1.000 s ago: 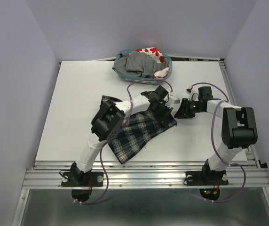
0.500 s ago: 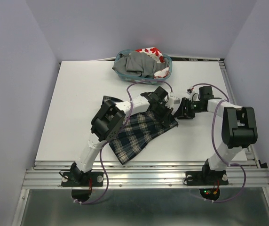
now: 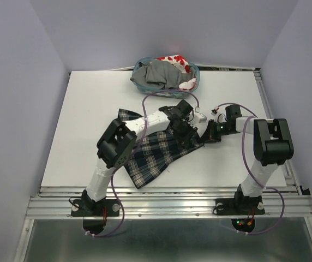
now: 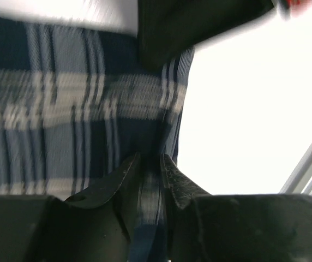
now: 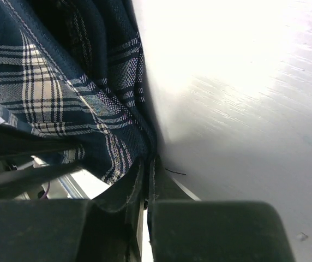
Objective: Fold and stack the skirts
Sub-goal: Fold the skirt
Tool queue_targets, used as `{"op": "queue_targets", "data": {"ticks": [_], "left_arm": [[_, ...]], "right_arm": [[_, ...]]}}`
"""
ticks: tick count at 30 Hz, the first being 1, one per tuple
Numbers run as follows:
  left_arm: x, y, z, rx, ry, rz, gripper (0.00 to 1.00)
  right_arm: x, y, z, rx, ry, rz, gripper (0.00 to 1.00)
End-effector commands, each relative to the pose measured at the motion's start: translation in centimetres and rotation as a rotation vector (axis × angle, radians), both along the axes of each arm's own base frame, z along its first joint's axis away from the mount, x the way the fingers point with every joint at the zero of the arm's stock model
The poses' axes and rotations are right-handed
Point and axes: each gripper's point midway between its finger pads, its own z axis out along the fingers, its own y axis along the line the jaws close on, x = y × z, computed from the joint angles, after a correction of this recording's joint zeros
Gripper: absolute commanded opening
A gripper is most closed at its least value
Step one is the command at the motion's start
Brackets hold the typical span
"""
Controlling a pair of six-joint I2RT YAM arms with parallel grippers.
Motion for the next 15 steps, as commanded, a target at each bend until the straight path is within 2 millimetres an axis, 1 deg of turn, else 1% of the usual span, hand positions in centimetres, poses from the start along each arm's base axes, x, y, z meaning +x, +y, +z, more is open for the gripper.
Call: {"op": "queue_targets", "data": {"ticks": [1, 3, 4, 5, 6, 7, 8, 9, 10, 11, 12, 14, 15], "left_arm": [[-0.6, 6.9, 4.9, 0.148, -0.171, -0.053, 0.33], [-1.7, 9.2, 5.4, 0.189, -0.184, -0.079, 0.34], [-2.2, 10.1, 6.7, 0.188, -0.21, -0.082, 0.34], [-3.2, 11.8, 5.8, 0.238, -0.196, -0.087, 0.34], [-3.6, 12.9, 5.6, 0.264, -0.197, -0.092, 0.38], [-4.4, 14.2, 5.3, 0.303, -0.188, -0.103, 0.39], [-5.1, 16.0, 4.8, 0.347, -0.196, -0.118, 0.39], [-5.6, 17.0, 4.6, 0.373, -0.196, -0.125, 0.39], [-6.4, 18.7, 4.1, 0.414, -0.197, -0.141, 0.41], [-6.7, 19.5, 3.8, 0.435, -0.197, -0.144, 0.42], [-7.0, 20.2, 3.4, 0.456, -0.195, -0.144, 0.48], [-7.3, 21.4, 2.7, 0.488, -0.199, -0.143, 0.5], [-7.4, 22.0, 1.9, 0.507, -0.201, -0.134, 0.5]], "right_arm": [[-0.4, -1.4, -2.2, -0.122, 0.001, -0.006, 0.01], [-0.4, -1.5, -2.1, -0.127, -0.003, -0.011, 0.01], [-0.4, -1.5, -2.1, -0.13, -0.003, -0.013, 0.01], [-0.3, -1.5, -1.9, -0.128, -0.007, -0.014, 0.01], [-0.3, -1.5, -1.8, -0.129, -0.006, -0.015, 0.01], [-0.3, -1.5, -1.8, -0.128, -0.006, -0.015, 0.01], [-0.2, -1.5, -1.7, -0.128, -0.009, -0.014, 0.01], [-0.2, -1.5, -1.6, -0.129, -0.012, -0.015, 0.01], [-0.2, -1.6, -1.5, -0.132, -0.012, -0.016, 0.01], [-0.2, -1.6, -1.5, -0.134, -0.013, -0.016, 0.01], [-0.2, -1.6, -1.5, -0.136, -0.015, -0.017, 0.01], [-0.2, -1.6, -1.5, -0.136, -0.015, -0.017, 0.01], [-0.1, -1.6, -1.4, -0.136, -0.018, -0.018, 0.01]]}}
